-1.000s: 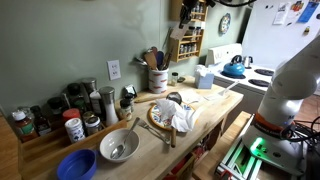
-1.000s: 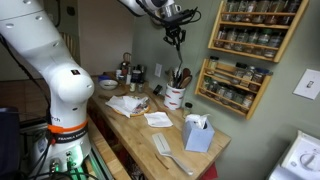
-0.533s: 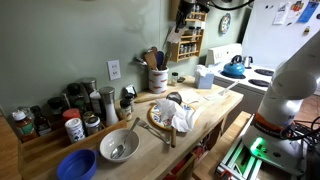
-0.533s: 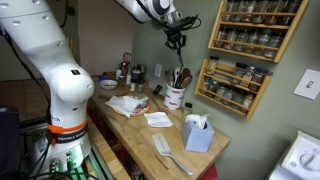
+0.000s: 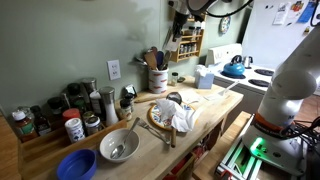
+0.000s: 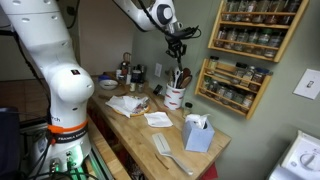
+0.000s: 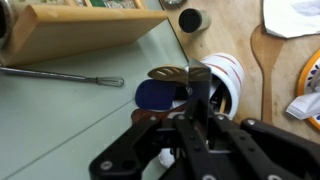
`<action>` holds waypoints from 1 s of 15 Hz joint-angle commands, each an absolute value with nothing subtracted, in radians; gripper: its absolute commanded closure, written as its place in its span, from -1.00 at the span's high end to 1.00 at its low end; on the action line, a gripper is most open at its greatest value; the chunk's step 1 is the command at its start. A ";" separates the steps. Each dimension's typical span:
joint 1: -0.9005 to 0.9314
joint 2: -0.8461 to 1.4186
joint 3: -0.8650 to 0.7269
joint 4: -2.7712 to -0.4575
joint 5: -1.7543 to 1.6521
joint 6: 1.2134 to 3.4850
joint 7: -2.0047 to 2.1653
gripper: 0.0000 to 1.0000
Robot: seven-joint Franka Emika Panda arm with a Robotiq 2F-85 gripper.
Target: Place the metal spatula in the utensil holder
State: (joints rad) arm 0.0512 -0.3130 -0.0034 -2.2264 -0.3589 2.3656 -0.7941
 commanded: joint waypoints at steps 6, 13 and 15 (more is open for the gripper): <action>0.057 -0.223 -0.013 -2.242 -0.346 2.420 -0.824 -0.97; 0.059 -0.188 -0.004 -2.237 -0.339 2.408 -0.839 -0.37; 0.065 -0.203 0.000 -2.233 -0.333 2.396 -0.845 -0.21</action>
